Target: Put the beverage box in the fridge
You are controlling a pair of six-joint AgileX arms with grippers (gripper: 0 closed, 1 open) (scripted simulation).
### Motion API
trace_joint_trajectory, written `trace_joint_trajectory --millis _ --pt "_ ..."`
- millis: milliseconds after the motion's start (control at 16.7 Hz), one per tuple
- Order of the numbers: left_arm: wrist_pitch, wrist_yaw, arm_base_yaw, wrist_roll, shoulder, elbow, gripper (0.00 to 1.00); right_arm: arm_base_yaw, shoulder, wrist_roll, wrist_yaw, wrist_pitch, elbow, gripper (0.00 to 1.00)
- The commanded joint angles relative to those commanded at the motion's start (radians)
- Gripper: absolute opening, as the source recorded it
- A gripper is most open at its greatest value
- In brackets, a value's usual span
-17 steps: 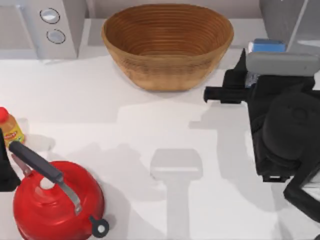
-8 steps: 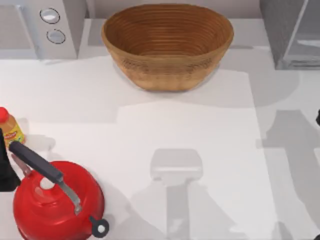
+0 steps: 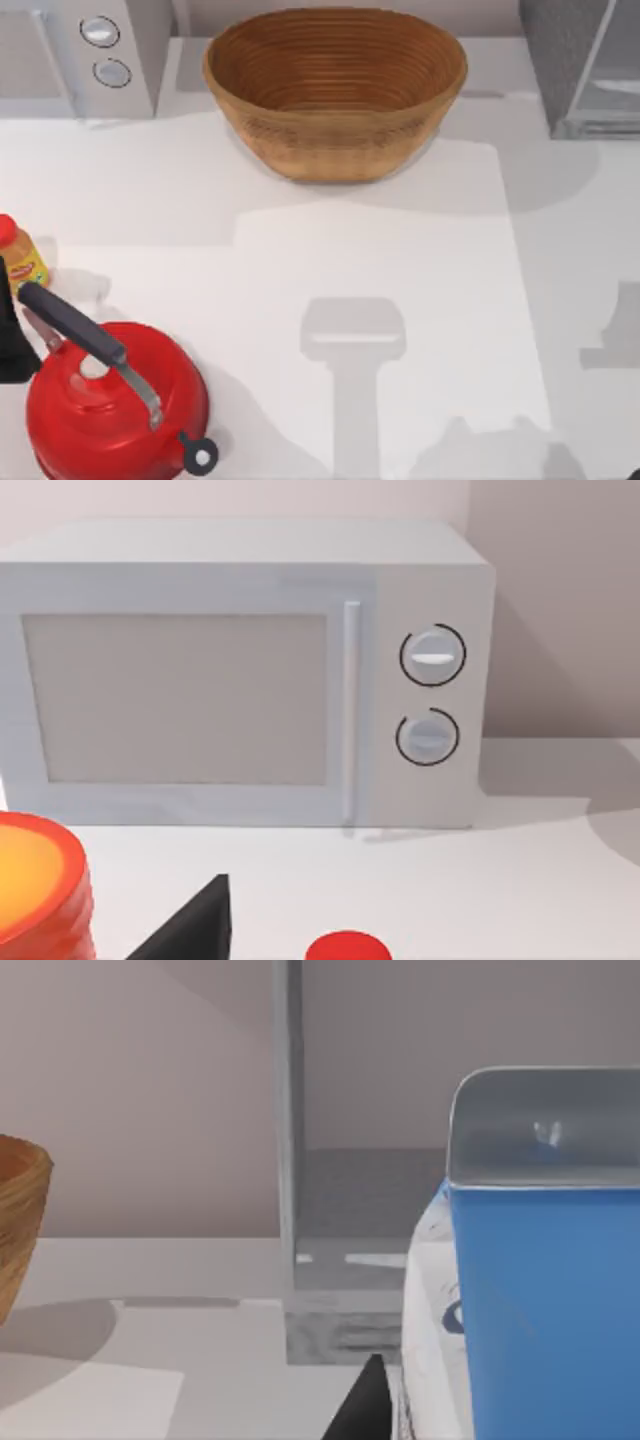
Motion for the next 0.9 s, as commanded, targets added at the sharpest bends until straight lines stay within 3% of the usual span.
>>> trace_joint_trajectory --millis 240,600,900 --pt "0.0 0.0 0.0 0.0 0.0 0.0 1.0 -0.07 -0.118 -0.008 -0.072 -0.079 -0.043 0.0" --pt "0.0 0.0 0.0 0.0 0.0 0.0 1.0 -0.069 -0.117 -0.007 -0.073 -0.079 -0.042 0.0" --pt "0.0 0.0 0.0 0.0 0.0 0.0 1.0 -0.109 -0.006 -0.014 -0.071 0.041 0.065 0.0"
